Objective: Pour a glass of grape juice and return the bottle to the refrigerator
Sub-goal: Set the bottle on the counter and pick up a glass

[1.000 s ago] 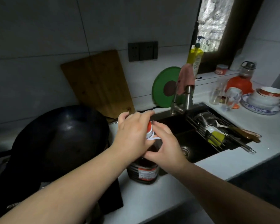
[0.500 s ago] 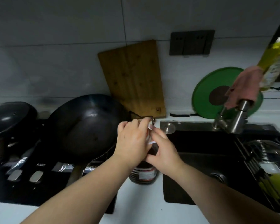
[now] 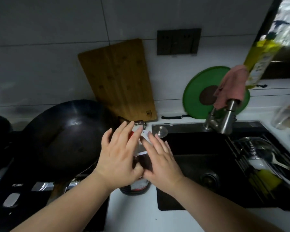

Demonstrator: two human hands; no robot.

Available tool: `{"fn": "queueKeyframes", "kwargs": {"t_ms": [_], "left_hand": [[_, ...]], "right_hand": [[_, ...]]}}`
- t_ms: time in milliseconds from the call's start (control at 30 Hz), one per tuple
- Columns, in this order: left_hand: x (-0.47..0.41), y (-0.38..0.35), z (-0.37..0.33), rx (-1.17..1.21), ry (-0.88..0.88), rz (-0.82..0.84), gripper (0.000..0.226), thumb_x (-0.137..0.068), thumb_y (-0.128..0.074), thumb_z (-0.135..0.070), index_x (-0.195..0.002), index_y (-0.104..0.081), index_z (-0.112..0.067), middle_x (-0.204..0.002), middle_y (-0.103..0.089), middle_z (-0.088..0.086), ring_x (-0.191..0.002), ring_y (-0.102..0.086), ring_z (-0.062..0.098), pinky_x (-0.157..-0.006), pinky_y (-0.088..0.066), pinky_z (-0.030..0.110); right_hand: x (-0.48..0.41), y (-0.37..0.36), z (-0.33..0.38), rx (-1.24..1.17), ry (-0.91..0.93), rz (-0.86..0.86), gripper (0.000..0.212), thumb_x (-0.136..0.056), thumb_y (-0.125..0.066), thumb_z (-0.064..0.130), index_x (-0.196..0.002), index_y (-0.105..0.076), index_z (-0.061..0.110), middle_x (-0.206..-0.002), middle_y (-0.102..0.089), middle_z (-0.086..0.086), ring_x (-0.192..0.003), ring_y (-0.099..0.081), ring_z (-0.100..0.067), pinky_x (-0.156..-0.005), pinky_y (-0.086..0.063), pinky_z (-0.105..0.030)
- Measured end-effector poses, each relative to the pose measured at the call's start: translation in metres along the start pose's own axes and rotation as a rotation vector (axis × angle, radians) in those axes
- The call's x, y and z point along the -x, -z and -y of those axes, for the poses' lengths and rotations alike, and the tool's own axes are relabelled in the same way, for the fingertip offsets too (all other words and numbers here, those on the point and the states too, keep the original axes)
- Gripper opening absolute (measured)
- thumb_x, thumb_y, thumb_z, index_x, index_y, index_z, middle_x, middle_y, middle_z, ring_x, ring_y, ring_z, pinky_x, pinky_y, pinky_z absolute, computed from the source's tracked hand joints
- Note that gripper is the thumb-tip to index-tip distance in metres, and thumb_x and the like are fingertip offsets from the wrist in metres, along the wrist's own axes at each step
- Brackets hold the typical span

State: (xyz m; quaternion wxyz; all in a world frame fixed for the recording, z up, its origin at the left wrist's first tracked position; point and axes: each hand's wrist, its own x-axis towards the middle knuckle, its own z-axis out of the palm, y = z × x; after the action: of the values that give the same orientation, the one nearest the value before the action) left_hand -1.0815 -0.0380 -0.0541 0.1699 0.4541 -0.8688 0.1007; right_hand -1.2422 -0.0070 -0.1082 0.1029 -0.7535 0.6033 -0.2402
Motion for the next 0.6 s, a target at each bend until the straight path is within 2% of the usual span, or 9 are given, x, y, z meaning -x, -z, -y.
{"fn": "queueKeyframes", "kwargs": {"t_ms": [67, 167, 300, 367, 467, 533, 600], "left_hand": [[-0.003, 0.001, -0.006, -0.039, -0.009, -0.014, 0.093, -0.062, -0.061, -0.049, -0.146, -0.039, -0.014, -0.152, -0.036, 0.017, -0.142, -0.028, 0.034, -0.111, -0.015, 0.052], [-0.026, 0.005, -0.041, 0.005, -0.116, -0.062, 0.094, -0.062, -0.063, -0.048, -0.145, -0.039, -0.014, -0.152, -0.035, 0.017, -0.142, -0.026, 0.033, -0.11, -0.016, 0.051], [-0.069, 0.007, -0.117, 0.164, -0.202, -0.054, 0.085, -0.062, -0.063, -0.041, -0.14, -0.045, -0.016, -0.151, -0.04, 0.013, -0.141, -0.03, 0.029, -0.109, -0.017, 0.047], [-0.087, 0.003, -0.153, 0.211, -0.255, -0.012, 0.084, -0.065, -0.063, -0.04, -0.144, -0.04, -0.019, -0.153, -0.035, 0.011, -0.144, -0.024, 0.027, -0.112, -0.016, 0.047], [-0.108, -0.009, -0.209, 0.221, -0.361, 0.016, 0.084, -0.067, -0.067, -0.038, -0.145, -0.038, -0.02, -0.153, -0.035, 0.011, -0.145, -0.022, 0.027, -0.112, -0.019, 0.05], [-0.122, -0.017, -0.249, 0.224, -0.43, 0.014, 0.083, -0.068, -0.067, -0.037, -0.144, -0.04, -0.02, -0.153, -0.036, 0.01, -0.144, -0.022, 0.028, -0.112, -0.02, 0.051], [-0.135, -0.028, -0.288, 0.236, -0.484, 0.028, 0.081, -0.068, -0.067, -0.036, -0.143, -0.04, -0.019, -0.153, -0.035, 0.009, -0.144, -0.022, 0.027, -0.112, -0.019, 0.051]], "right_hand": [[0.011, 0.012, -0.011, 0.0, -0.017, -0.027, 0.087, -0.087, -0.054, 0.055, -0.152, 0.002, 0.041, -0.163, 0.008, 0.012, -0.146, 0.017, -0.003, -0.12, 0.007, -0.038], [0.033, 0.031, -0.037, -0.036, -0.13, -0.17, 0.093, -0.084, -0.057, 0.054, -0.15, 0.007, 0.045, -0.162, 0.004, 0.014, -0.148, 0.006, -0.001, -0.119, 0.003, -0.033], [0.063, 0.066, -0.08, -0.027, -0.331, -0.354, 0.097, -0.078, -0.072, 0.032, -0.154, -0.012, 0.033, -0.162, -0.012, 0.007, -0.148, -0.015, -0.012, -0.12, -0.018, -0.046], [0.078, 0.087, -0.101, -0.009, -0.403, -0.409, 0.095, -0.079, -0.074, 0.026, -0.154, -0.015, 0.031, -0.161, -0.016, 0.006, -0.146, -0.013, -0.007, -0.119, -0.022, -0.047], [0.108, 0.118, -0.139, 0.047, -0.478, -0.48, 0.089, -0.082, -0.071, 0.028, -0.153, -0.017, 0.028, -0.161, -0.019, 0.005, -0.14, -0.011, 0.0, -0.118, -0.018, -0.036], [0.128, 0.137, -0.168, 0.089, -0.518, -0.515, 0.088, -0.081, -0.07, 0.03, -0.153, -0.02, 0.026, -0.16, -0.021, 0.001, -0.144, -0.017, -0.009, -0.116, -0.017, -0.035], [0.144, 0.155, -0.198, 0.111, -0.542, -0.53, 0.087, -0.08, -0.069, 0.032, -0.153, -0.021, 0.024, -0.16, -0.023, -0.002, -0.146, -0.021, -0.017, -0.118, -0.021, -0.041]]}}
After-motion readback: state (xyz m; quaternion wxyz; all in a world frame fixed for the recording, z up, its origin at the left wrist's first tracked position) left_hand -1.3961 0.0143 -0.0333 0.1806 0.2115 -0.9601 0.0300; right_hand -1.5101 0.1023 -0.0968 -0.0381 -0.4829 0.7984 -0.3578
